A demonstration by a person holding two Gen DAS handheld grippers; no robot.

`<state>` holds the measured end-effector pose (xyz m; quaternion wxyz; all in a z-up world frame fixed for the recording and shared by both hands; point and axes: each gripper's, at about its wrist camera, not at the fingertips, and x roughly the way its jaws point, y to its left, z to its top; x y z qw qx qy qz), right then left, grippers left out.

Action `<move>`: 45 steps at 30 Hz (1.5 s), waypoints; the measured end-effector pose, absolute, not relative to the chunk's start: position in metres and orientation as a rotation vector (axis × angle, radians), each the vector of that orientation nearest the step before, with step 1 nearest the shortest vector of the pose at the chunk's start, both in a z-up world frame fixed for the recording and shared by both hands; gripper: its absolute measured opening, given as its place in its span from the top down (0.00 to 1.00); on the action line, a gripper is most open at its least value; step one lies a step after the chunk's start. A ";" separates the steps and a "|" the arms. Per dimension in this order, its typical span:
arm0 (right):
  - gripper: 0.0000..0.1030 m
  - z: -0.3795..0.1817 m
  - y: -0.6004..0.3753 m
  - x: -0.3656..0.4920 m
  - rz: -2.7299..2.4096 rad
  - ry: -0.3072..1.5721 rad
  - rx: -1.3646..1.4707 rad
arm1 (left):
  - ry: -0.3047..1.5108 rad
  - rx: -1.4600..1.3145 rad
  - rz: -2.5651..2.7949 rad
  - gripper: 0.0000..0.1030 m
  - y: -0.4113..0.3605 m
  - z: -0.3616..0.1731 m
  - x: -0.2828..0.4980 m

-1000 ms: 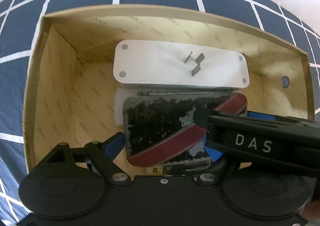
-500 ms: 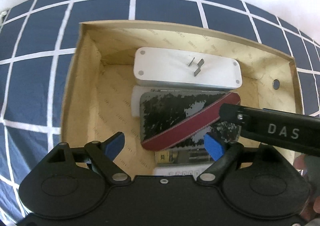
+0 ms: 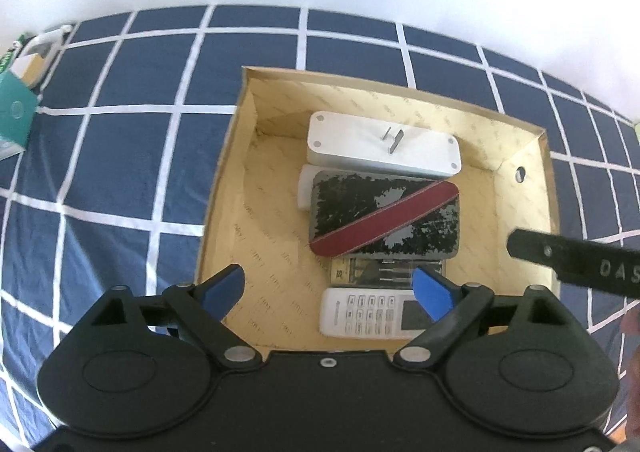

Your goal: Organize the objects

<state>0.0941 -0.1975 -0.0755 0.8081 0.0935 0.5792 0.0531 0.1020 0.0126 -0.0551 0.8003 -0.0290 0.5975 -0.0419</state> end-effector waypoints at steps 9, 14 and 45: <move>0.04 -0.046 -0.215 0.051 0.096 1.202 0.196 | 1.218 -0.035 -0.070 0.05 0.017 -0.020 0.066; 0.00 -0.036 -0.222 0.031 0.093 1.195 0.191 | 1.207 -0.018 -0.067 0.03 0.017 -0.009 0.050; 0.00 -0.009 -0.223 -0.030 0.098 1.174 0.127 | 1.127 0.060 -0.066 0.00 0.006 0.028 0.001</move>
